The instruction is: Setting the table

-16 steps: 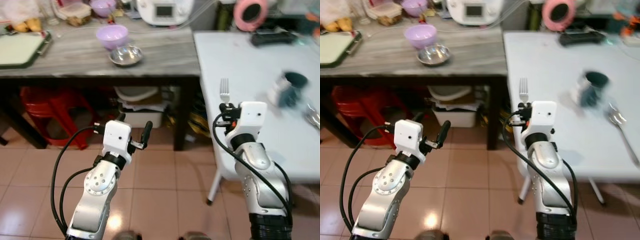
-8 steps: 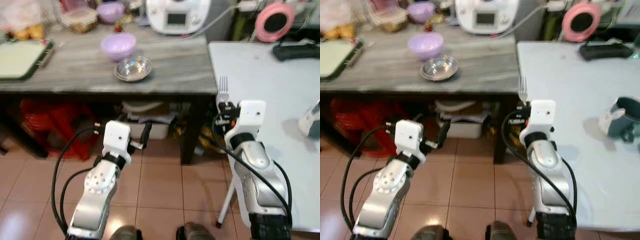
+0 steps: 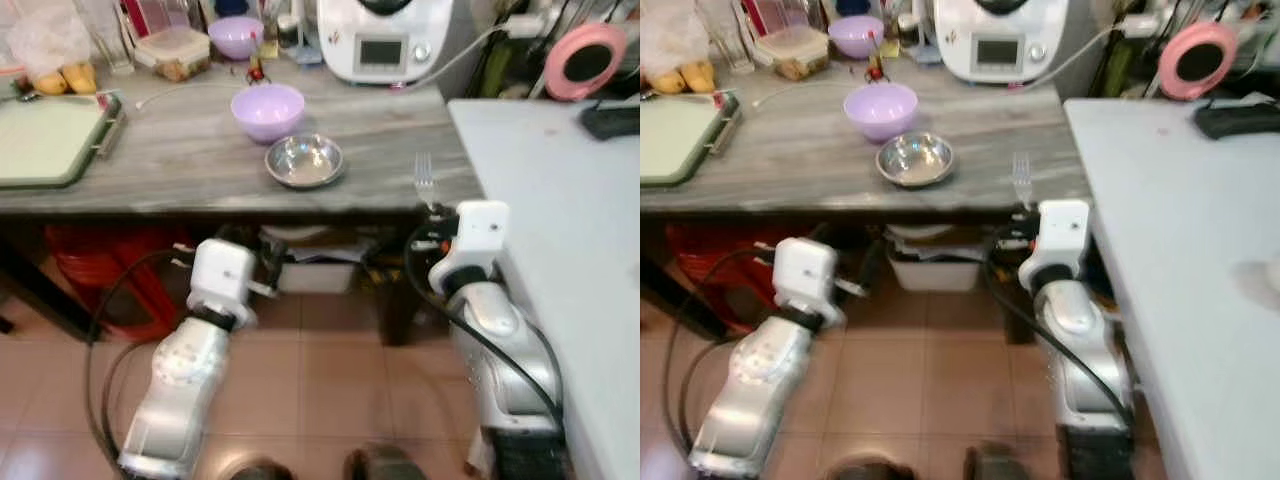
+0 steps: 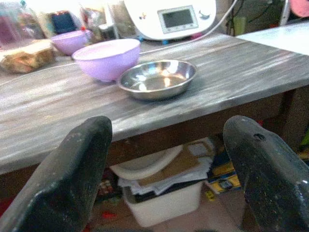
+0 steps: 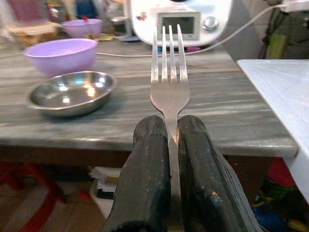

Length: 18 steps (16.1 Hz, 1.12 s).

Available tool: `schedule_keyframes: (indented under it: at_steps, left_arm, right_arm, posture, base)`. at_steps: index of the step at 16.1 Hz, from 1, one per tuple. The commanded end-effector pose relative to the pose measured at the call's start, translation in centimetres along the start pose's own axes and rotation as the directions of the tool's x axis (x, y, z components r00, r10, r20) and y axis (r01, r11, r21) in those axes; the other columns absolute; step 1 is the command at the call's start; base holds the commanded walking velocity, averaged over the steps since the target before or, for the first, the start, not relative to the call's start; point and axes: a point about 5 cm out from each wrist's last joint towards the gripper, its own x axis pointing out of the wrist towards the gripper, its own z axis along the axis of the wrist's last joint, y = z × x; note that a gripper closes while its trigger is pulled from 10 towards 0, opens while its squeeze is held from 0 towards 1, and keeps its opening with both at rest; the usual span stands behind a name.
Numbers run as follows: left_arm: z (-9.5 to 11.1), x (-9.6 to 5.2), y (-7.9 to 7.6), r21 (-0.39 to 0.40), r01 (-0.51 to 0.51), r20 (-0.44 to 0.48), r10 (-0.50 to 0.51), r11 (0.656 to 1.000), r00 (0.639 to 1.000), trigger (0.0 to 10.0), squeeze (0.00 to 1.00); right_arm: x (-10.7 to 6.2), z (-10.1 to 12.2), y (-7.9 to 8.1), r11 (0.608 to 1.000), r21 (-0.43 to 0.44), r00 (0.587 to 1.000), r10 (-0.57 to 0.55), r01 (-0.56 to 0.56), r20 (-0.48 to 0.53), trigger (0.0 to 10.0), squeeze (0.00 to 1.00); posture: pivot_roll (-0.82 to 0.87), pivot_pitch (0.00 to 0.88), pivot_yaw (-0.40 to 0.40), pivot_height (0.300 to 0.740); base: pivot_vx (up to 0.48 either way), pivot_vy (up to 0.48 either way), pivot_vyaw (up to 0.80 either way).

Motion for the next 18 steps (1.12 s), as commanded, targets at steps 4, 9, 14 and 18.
schedule_keyframes:
  at_steps: [4, 9, 14, 18]
  left_arm:
    - [0.3, -0.2, 0.5, 0.032, -0.017, 0.015, 0.017, 0.999, 1.000, 10.0, 0.00]
    - [0.6, -0.3, 0.4, -0.057, -0.020, 0.038, 0.022, 0.998, 0.999, 10.0, 0.00]
    - [0.6, -0.7, 0.6, -0.039, -0.021, 0.038, 0.022, 0.999, 0.999, 10.0, 0.00]
    - [0.6, -0.9, 0.8, -0.047, -0.026, 0.031, 0.028, 0.999, 0.999, 10.0, 0.00]
  right_arm:
    - [0.4, 0.8, 0.5, 1.000, 0.003, 0.999, 0.012, -0.012, 0.035, 0.0, 0.00]
    - [0.4, 0.5, -0.8, 0.996, -0.034, 0.997, -0.077, 0.077, 0.011, 0.0, 0.00]
    - [0.5, 0.4, -2.6, 0.981, -0.069, 0.983, -0.184, 0.183, 0.001, 0.0, 0.00]
    - [0.8, 0.2, -4.5, 0.961, -0.069, 0.963, -0.269, 0.267, -0.028, 0.0, 0.00]
  posture:
    - [0.01, 0.075, 0.011, 0.740]
    - [0.01, 0.079, 0.008, 0.740]
    - [0.02, 0.083, 0.008, 0.740]
    - [0.02, 0.094, 0.015, 0.740]
  base:
    - [0.480, 0.000, 0.00]
    - [0.375, 0.000, 0.00]
    - [0.000, 0.000, 0.00]
    - [0.000, 0.000, 0.00]
